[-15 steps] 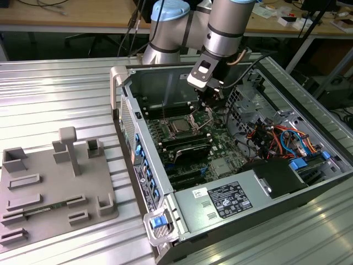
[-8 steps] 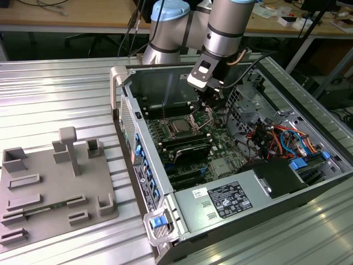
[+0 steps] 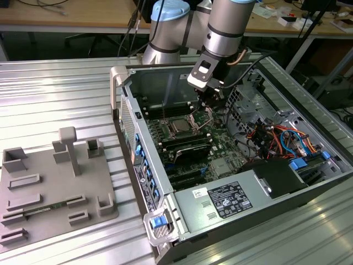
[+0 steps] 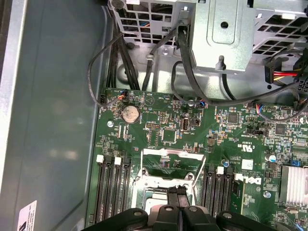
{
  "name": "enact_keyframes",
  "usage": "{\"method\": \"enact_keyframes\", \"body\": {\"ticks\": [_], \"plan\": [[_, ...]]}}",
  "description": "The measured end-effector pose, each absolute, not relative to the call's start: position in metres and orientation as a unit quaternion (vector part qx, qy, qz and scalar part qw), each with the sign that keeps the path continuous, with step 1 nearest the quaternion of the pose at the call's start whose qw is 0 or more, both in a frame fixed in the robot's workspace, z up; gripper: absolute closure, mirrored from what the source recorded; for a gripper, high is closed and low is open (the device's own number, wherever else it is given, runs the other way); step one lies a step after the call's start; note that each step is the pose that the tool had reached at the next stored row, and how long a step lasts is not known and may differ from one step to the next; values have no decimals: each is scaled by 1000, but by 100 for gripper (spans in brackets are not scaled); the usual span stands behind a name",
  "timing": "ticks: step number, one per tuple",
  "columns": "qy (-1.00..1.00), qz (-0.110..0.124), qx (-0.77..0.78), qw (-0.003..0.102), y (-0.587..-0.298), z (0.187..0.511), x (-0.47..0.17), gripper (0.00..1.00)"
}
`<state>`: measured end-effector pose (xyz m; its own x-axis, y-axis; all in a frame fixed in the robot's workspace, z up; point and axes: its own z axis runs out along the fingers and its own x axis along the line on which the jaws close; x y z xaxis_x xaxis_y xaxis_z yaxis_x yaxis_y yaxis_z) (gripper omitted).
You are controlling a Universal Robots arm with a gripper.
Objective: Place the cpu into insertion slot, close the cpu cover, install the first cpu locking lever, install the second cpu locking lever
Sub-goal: 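Close the cpu cover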
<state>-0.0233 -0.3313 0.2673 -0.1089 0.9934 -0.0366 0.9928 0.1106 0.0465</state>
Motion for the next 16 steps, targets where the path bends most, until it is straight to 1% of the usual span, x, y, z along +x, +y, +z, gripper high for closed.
{"method": "enact_keyframes", "body": {"ticks": [16], "plan": [[747, 5, 664, 29, -331, 267, -23, 89]]}}
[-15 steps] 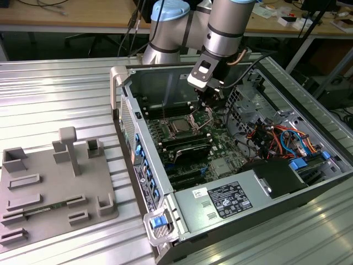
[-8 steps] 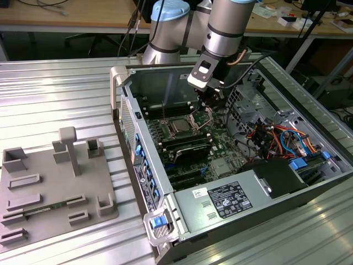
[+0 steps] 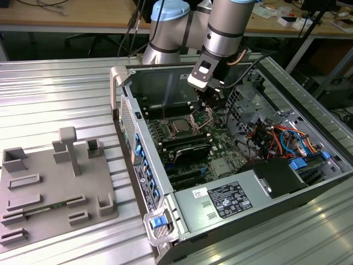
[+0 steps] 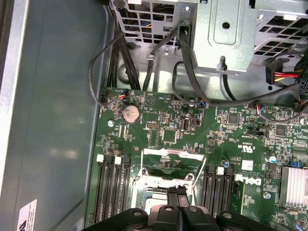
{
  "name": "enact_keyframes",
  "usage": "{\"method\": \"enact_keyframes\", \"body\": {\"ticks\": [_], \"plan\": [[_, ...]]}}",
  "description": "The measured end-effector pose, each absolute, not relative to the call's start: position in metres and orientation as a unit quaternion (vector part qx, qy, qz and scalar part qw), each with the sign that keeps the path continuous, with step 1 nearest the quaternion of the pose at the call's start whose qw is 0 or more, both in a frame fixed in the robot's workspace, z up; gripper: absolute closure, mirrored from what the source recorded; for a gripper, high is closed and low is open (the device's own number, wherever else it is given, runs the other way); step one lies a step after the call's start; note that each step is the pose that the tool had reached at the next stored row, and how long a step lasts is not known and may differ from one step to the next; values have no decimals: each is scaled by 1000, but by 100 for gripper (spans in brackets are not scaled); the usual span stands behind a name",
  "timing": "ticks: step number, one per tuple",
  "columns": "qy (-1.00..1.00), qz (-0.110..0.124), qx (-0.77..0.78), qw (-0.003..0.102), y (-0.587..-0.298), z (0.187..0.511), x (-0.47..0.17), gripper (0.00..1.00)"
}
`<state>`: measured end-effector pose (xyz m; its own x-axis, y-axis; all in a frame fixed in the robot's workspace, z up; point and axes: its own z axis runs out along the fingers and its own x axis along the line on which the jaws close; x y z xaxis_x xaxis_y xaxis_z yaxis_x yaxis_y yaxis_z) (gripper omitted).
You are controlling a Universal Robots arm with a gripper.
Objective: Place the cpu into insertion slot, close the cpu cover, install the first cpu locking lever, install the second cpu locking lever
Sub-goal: 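Close the cpu cover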
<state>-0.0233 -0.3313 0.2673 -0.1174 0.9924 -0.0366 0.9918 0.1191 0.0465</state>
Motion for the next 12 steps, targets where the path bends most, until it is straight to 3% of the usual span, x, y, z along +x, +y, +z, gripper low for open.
{"method": "enact_keyframes", "body": {"ticks": [12], "plan": [[749, 5, 662, 29, -331, 267, -23, 89]]}}
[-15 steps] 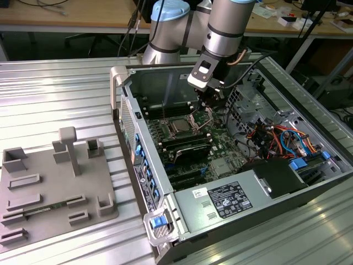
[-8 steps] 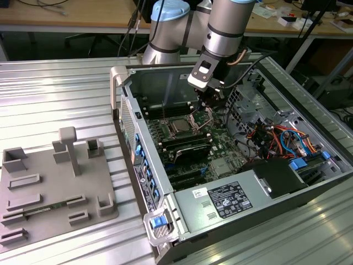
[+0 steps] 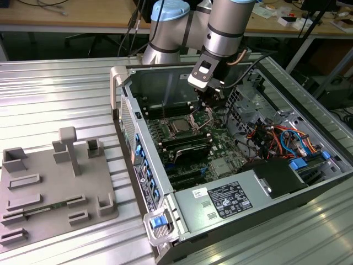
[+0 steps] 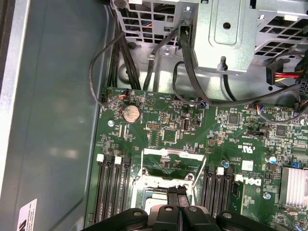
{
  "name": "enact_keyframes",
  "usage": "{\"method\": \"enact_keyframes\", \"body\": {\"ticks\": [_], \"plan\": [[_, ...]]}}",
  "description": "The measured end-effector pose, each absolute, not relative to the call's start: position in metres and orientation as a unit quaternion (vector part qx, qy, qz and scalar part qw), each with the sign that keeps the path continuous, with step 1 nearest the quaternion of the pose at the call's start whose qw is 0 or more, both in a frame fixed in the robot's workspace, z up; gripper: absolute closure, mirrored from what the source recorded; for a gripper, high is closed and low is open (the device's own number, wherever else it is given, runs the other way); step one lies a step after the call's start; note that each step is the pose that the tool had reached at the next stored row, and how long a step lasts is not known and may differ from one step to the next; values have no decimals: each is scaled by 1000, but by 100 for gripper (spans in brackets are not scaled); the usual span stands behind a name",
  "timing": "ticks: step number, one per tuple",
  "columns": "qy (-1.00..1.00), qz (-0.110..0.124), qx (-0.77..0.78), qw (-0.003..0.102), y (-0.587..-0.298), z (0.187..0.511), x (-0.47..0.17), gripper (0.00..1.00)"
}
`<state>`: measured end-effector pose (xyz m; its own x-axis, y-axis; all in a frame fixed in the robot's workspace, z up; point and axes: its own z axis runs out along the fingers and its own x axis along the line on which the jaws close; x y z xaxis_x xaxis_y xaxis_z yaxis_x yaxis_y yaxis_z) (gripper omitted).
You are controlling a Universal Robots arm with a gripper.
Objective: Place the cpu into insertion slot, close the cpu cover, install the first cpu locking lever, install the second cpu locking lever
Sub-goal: 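Close the cpu cover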
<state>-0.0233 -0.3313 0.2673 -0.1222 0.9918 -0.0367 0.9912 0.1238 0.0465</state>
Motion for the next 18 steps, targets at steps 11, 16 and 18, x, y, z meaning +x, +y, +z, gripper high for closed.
{"method": "enact_keyframes", "body": {"ticks": [11, 16, 18], "plan": [[751, 5, 660, 29, -331, 267, -23, 89], [751, 5, 659, 29, -331, 267, -23, 89], [751, 5, 659, 29, -331, 267, -21, 89]]}}
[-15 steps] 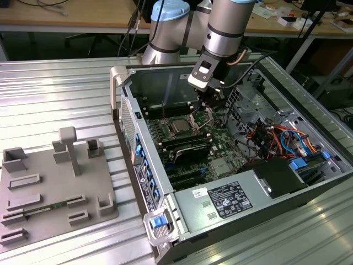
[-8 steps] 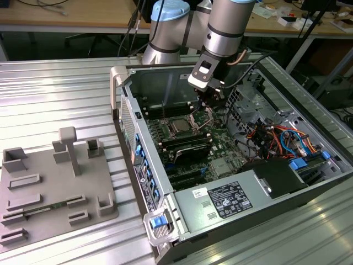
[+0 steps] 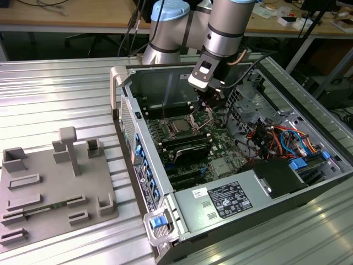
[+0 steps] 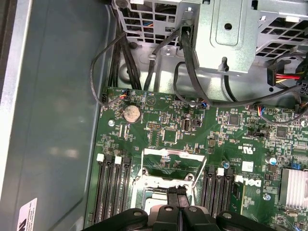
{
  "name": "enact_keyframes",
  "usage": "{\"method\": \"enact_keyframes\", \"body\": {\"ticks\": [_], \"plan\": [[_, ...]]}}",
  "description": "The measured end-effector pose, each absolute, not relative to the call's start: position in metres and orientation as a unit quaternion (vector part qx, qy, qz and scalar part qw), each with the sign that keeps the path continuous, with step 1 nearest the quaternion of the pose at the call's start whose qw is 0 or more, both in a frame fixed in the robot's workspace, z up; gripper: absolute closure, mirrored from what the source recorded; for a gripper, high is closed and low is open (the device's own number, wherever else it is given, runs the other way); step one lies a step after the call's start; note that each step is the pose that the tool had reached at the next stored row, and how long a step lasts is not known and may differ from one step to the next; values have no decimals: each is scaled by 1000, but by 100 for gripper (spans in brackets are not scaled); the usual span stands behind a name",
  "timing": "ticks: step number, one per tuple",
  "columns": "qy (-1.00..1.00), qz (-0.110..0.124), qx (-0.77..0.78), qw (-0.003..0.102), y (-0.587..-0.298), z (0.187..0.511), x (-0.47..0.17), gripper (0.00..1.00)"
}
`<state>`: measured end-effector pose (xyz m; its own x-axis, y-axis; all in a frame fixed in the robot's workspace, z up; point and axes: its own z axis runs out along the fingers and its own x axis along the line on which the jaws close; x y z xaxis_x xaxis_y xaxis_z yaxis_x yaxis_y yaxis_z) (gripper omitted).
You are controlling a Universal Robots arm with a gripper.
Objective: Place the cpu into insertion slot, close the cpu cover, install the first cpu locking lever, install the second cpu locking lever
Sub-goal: 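Close the cpu cover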
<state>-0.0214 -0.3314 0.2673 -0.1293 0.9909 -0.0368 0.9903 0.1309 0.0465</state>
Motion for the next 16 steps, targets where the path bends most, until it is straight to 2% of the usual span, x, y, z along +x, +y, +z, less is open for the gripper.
{"method": "enact_keyframes", "body": {"ticks": [16], "plan": [[751, 1, 659, 33, -331, 275, 0, 89]]}}
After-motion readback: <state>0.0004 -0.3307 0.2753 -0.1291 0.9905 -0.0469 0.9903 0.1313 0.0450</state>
